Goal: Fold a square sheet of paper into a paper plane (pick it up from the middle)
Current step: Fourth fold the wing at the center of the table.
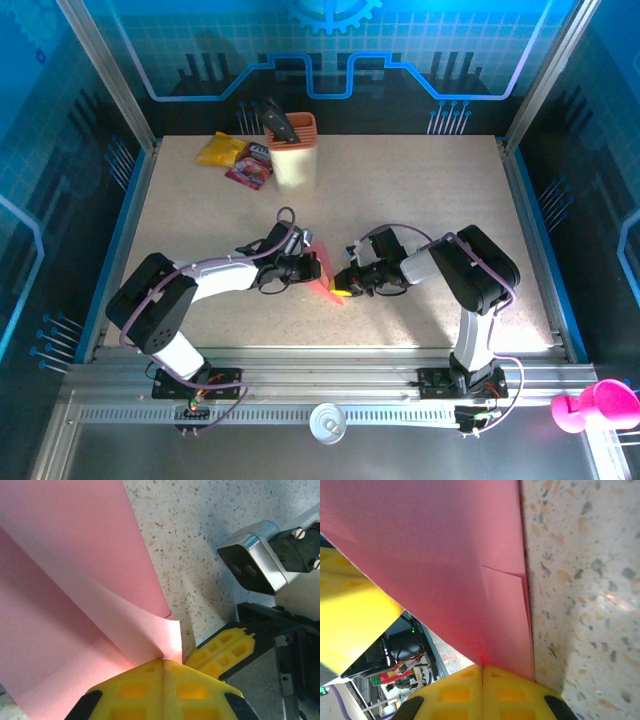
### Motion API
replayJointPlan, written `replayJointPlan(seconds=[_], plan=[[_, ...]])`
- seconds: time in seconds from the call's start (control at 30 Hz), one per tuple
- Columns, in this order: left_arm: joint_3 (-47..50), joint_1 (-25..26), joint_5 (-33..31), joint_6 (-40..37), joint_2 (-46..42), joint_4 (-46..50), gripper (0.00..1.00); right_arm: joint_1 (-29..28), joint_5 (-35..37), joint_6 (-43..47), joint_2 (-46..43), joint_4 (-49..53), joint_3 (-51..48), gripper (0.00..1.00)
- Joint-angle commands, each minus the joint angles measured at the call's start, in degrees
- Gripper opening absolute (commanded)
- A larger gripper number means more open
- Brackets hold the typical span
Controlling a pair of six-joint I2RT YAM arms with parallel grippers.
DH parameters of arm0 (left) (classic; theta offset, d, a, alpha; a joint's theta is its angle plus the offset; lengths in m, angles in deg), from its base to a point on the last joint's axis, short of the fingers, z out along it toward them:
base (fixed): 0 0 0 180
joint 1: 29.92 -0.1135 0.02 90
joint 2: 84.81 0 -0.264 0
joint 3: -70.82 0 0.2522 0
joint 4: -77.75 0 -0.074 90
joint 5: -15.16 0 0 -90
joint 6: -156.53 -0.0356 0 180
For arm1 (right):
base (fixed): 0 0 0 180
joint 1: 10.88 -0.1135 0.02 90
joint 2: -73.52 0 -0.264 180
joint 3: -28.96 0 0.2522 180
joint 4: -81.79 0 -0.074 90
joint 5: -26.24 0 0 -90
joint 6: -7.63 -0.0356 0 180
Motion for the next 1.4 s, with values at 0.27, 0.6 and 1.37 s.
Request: replayJointPlan(seconds=[0.27,0.6,1.37], plan=[[-3.10,0.38,1.30,-1.87,3.46,-1.80,0.00,1.26,4.65,-1.34,3.64,5.93,-3.10,0.00],[-2.07,0.38,0.94,-1.33,0.25,-1.49,0.00,1.46,4.25,-2.20,4.17,4.51,-3.74,0.00],[2.41,0.39,0.23,-1.02,-0.59,-3.68,0.00,1.88,4.00,-2.88,4.89,4.09,-4.66,0.00]])
